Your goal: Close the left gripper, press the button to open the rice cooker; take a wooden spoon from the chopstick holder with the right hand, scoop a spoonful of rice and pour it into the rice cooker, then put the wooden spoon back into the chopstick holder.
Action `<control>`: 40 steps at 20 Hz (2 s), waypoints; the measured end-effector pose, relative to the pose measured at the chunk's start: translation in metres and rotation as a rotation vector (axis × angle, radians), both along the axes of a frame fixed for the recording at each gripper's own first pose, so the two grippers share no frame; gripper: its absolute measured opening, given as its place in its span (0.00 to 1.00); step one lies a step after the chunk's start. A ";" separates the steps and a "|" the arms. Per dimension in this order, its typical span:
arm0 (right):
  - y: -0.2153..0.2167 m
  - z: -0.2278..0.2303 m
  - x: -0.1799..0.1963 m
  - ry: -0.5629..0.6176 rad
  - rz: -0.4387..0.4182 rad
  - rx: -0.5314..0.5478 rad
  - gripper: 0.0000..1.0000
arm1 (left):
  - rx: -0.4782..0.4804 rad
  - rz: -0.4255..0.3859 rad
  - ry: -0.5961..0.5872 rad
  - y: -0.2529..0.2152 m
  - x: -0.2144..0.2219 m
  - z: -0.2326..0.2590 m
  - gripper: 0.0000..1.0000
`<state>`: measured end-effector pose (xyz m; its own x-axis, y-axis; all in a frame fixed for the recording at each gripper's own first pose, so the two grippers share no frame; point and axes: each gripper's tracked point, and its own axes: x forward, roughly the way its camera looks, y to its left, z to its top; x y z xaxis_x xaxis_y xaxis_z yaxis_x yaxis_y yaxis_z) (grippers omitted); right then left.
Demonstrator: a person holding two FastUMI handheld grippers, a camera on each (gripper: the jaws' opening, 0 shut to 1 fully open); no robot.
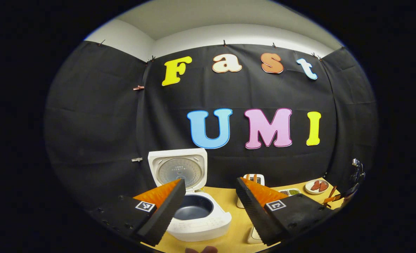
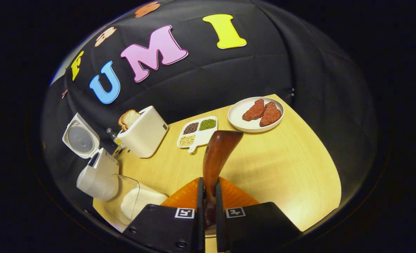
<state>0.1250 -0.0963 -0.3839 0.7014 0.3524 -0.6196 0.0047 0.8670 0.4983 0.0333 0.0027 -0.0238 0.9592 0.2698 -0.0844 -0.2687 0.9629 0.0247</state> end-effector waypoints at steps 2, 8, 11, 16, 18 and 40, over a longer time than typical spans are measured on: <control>-0.005 0.011 0.001 -0.041 -0.027 0.038 0.11 | 0.004 0.013 0.004 -0.005 -0.009 0.000 0.99; -0.023 0.074 -0.002 -0.194 -0.114 -0.003 0.08 | 0.009 -0.024 0.001 -0.007 -0.015 0.000 0.98; -0.022 0.116 -0.003 -0.274 -0.158 -0.056 0.08 | 0.006 -0.089 -0.012 0.007 -0.006 -0.002 0.98; 0.030 0.192 -0.014 -0.404 -0.190 -0.104 0.08 | -0.040 -0.179 0.008 0.039 0.011 -0.020 0.98; 0.061 0.206 -0.017 -0.441 -0.185 -0.142 0.08 | -0.049 -0.203 0.003 0.054 0.018 -0.025 0.98; 0.224 0.042 -0.034 -0.115 -0.157 -0.376 0.08 | -0.045 -0.291 -0.003 0.121 0.044 -0.050 0.99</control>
<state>0.0910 0.1274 -0.3420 0.8006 0.0003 -0.5993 0.1136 0.9818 0.1523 0.0768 0.1240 -0.0734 0.9960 -0.0205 -0.0871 0.0189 0.9996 -0.0197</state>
